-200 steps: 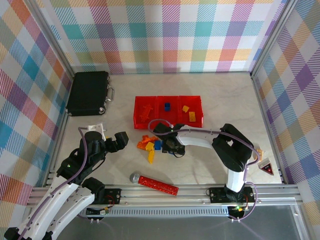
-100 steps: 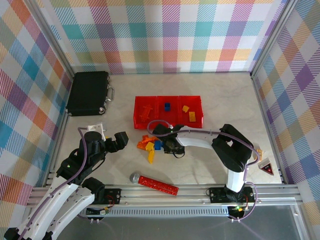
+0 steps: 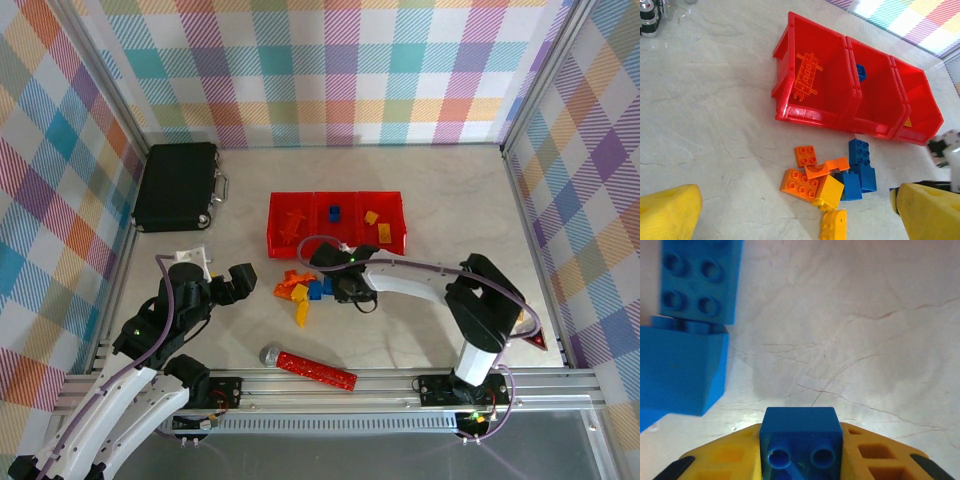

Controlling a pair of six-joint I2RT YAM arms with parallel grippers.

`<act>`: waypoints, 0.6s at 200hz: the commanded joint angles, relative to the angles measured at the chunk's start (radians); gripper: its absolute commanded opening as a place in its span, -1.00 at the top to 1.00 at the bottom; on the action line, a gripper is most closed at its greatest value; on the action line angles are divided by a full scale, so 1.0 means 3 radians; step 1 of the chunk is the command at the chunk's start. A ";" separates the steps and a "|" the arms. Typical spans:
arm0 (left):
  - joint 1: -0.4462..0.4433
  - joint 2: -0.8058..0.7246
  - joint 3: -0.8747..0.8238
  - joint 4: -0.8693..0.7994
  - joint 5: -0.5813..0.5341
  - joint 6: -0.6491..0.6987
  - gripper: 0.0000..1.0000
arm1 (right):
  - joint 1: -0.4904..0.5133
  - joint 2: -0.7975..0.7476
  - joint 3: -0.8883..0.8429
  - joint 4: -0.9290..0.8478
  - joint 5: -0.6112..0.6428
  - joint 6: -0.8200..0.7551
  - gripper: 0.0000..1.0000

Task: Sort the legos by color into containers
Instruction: Pick up the lego from the center of the table.

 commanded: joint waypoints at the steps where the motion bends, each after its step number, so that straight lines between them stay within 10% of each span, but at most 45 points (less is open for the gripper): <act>1: -0.0034 -0.0059 -0.0038 0.0025 0.0049 0.0024 -0.99 | 0.0001 -0.0174 0.0314 -0.0146 0.0248 -0.0362 0.37; 120: -0.0034 -0.0173 0.0100 -0.0096 0.0228 0.0045 -0.99 | -0.0786 0.0899 0.1797 0.0036 -0.0189 -0.1492 0.36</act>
